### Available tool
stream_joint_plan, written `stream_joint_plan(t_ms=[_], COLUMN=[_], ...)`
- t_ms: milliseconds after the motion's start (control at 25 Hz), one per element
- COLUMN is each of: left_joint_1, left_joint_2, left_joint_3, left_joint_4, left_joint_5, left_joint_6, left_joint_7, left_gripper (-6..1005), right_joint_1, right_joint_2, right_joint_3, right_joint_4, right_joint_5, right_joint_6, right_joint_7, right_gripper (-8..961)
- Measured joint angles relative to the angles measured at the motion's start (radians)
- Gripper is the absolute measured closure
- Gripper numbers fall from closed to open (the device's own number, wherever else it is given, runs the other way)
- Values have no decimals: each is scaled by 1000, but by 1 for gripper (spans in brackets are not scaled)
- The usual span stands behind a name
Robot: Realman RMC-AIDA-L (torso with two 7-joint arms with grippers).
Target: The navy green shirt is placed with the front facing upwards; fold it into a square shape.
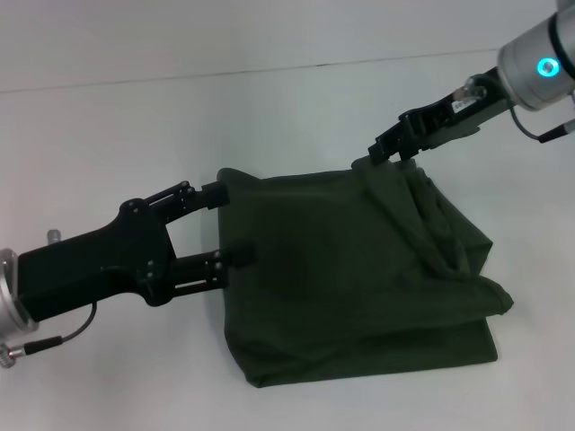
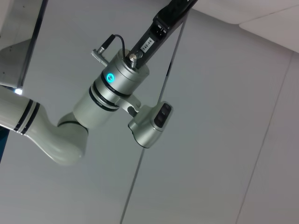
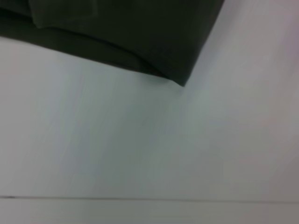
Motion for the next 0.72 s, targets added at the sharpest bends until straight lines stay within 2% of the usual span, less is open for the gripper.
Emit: stream_joint_plan(t_ms=[400, 720], left_joint_1=[1, 0], left_joint_2=[-1, 0], left_joint_3=[5, 0], left_joint_4=[-41, -71], left_joint_5=[2, 2], left_joint_6=[2, 7], left_joint_7=[53, 88], left_gripper=[113, 114], right_joint_1=[84, 126], right_joint_2=[20, 20], right_joint_3=[-69, -97], right_joint_4=[9, 74], right_joint_5=[-139, -195], right_joint_6=[-47, -42], right_joint_7=[122, 165], right_gripper=[446, 447])
